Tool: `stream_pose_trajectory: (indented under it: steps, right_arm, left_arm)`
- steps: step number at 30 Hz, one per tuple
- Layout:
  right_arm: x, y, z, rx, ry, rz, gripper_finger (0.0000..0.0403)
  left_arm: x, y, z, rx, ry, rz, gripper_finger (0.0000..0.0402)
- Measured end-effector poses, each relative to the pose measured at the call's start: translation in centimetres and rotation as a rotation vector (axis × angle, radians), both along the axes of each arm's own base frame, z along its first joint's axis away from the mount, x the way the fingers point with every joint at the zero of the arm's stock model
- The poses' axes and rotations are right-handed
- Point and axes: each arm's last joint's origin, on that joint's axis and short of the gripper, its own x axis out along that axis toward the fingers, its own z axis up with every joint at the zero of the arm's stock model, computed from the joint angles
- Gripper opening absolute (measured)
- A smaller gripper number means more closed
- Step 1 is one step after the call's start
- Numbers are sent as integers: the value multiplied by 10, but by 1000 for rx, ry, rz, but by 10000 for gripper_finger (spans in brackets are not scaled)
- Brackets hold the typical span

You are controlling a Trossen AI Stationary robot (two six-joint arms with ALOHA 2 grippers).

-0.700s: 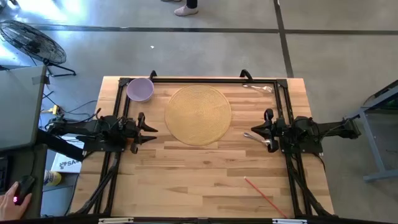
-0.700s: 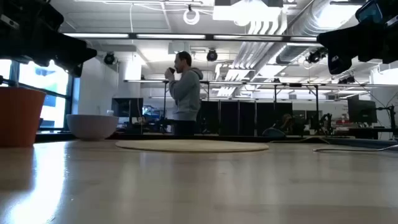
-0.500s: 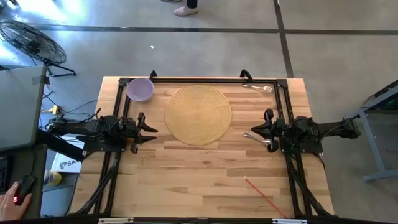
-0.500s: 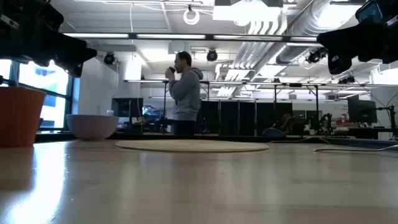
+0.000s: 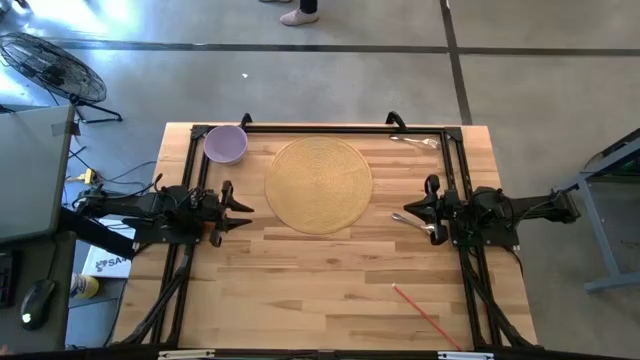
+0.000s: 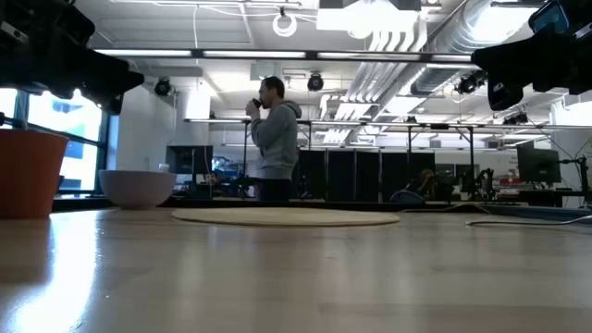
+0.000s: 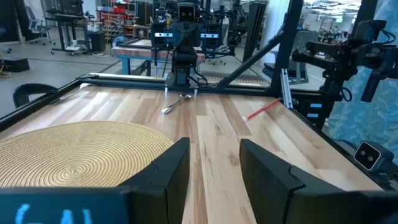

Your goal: Pick & Place Utensil

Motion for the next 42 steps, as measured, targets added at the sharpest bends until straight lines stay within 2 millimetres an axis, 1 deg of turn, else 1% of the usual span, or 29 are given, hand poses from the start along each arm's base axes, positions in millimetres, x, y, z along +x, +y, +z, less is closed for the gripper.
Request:
stream_pose_trajectory:
  steps: [26, 34, 37, 42]
  right_arm:
    - [0, 0, 0, 0, 0, 0, 12]
    - [0, 0, 0, 0, 0, 0, 12]
    - [0, 0, 0, 0, 0, 0, 12]
    - [0, 0, 0, 0, 0, 0, 12]
  left_arm:
    - [0, 0, 0, 0, -1, 0, 138]
    - [0, 0, 7, -8, -71, 2, 138]
    - [0, 0, 6, 23, -69, 4, 138]
    - [0, 3, 8, -5, -80, 91, 138]
